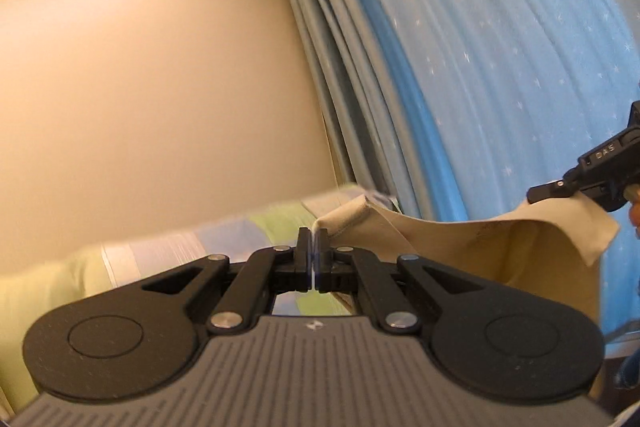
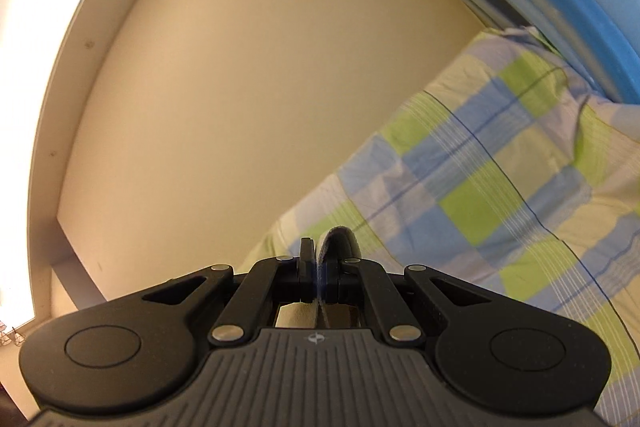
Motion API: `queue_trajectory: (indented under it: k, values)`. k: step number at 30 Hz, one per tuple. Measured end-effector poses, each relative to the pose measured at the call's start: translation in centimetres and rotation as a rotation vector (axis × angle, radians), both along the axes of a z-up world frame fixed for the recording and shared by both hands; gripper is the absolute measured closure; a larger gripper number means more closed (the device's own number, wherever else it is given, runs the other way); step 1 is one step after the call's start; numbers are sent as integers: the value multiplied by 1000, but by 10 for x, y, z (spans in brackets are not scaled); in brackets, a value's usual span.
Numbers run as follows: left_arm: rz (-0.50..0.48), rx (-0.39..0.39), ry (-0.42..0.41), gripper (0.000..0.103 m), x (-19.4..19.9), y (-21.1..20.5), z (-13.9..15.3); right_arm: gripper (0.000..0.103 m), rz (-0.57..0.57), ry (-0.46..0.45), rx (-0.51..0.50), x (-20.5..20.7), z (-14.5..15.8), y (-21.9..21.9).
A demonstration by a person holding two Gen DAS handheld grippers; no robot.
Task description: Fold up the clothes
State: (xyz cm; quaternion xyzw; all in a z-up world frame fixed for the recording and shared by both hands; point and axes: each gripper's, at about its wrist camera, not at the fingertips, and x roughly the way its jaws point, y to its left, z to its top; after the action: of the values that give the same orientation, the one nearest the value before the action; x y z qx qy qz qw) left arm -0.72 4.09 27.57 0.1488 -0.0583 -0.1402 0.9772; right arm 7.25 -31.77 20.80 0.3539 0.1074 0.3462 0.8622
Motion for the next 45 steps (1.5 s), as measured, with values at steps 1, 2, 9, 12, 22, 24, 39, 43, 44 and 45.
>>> queue_trajectory:
  k: [1,2,9,12,22,24,39,43,44,45]
  values:
    - [7,5,4,103,10,-2,2,101,-2,-6,-13,7,2,2]
    - [13,10,8,103,21,-3,4,101,-8,-4,-36,19,1,5]
    - [118,39,155,103,169,-21,-64,101,-5,171,-87,188,-71,38]
    - [167,-2,279,101,257,-24,-123,83,8,314,-38,272,-144,54]
    - [214,-187,708,95,295,28,-283,62,-97,546,24,304,-281,12]
    - [197,-212,766,94,270,28,-295,56,-119,568,30,286,-280,-9]
    - [10,-133,1107,64,145,-62,-335,50,-55,522,-740,120,-291,-56]
    - [53,-108,1060,65,129,-74,-338,50,-30,514,-786,107,-304,-56]
    - [53,-98,1053,65,128,-77,-339,51,-29,509,-796,106,-306,-54]
    - [51,-86,1045,86,128,-80,-340,59,-27,504,-807,104,-309,-52]
